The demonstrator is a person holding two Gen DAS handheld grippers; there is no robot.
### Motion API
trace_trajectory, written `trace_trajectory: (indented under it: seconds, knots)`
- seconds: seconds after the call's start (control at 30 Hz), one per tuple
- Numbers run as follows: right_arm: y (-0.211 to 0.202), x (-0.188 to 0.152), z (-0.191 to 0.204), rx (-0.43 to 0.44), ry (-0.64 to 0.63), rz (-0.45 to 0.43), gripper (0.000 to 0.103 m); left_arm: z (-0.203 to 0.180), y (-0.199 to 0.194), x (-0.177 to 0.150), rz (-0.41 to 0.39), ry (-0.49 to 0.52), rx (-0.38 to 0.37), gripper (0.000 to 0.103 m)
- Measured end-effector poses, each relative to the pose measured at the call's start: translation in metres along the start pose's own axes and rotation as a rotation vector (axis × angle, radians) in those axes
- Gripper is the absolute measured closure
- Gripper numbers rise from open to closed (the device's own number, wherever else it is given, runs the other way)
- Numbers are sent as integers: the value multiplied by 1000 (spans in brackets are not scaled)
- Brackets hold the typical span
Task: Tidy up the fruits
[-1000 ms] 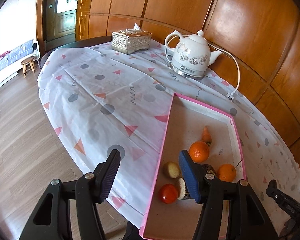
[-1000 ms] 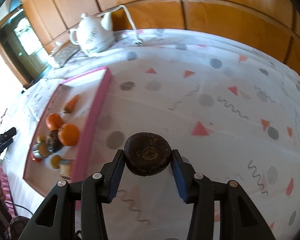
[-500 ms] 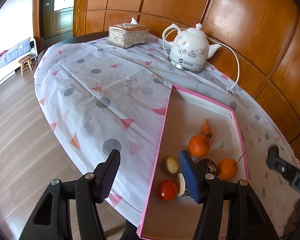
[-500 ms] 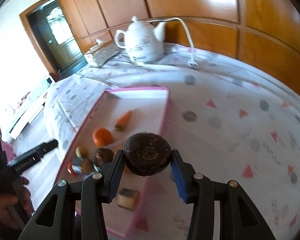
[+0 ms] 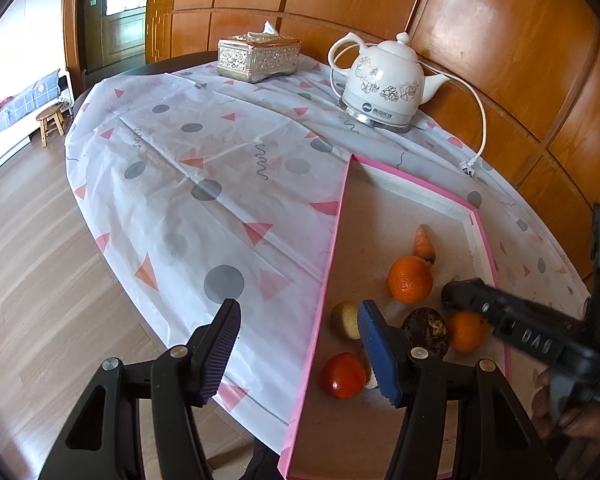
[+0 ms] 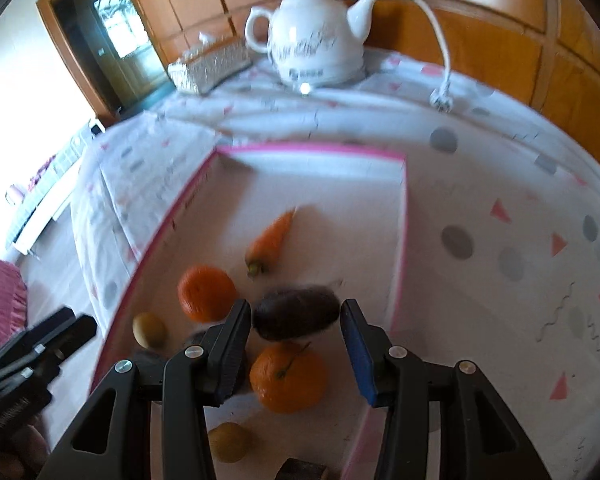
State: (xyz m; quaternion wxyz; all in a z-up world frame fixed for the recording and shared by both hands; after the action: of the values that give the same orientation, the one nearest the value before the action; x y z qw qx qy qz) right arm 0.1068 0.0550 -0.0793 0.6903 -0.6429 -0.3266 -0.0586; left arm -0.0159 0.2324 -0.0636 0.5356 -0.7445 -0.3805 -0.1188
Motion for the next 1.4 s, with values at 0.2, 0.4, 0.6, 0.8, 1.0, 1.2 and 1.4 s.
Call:
trace_trajectory:
  seconds: [0.2, 0.4, 0.6, 0.8, 1.0, 1.2, 1.4]
  knots:
    - [-5, -11, -4, 6, 3, 6, 54, -5, 1, -1, 1, 15, -2, 42]
    - [-24, -20, -12, 15, 23, -26, 54, -11, -2, 0, -6, 28, -8, 42]
    - [-41, -32, -7, 33, -16, -58, 55, -17, -6, -3, -10, 42, -20, 42]
    - [-23, -34, 8, -37, -77, -40, 65, -22, -13, -4, -24, 58, -26, 42]
    - [-26, -30, 4, -111, -59, -78, 65, -24, -15, -5, -28, 63, -25, 42]
    - [-34, -35, -1, -93, -24, -62, 65, -29, -18, -6, -34, 78, -28, 41]
    - [-48, -42, -1, -82, -2, -79, 65, -35, -27, -4, -74, 100, -13, 41]
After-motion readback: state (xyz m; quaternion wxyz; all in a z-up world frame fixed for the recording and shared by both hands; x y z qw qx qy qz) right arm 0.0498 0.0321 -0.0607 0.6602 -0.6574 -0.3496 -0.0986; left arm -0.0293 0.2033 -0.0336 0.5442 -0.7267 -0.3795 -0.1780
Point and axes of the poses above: each gripper's, at about its wrist camera, not at the fingertips, and y roughly the way its jaws point, z to its left, x to its top, the point moved 2 cm from there along y, roughly the way its jaws point, and after that the axes turned 15 degrees about -x, right-handed, at the moved point
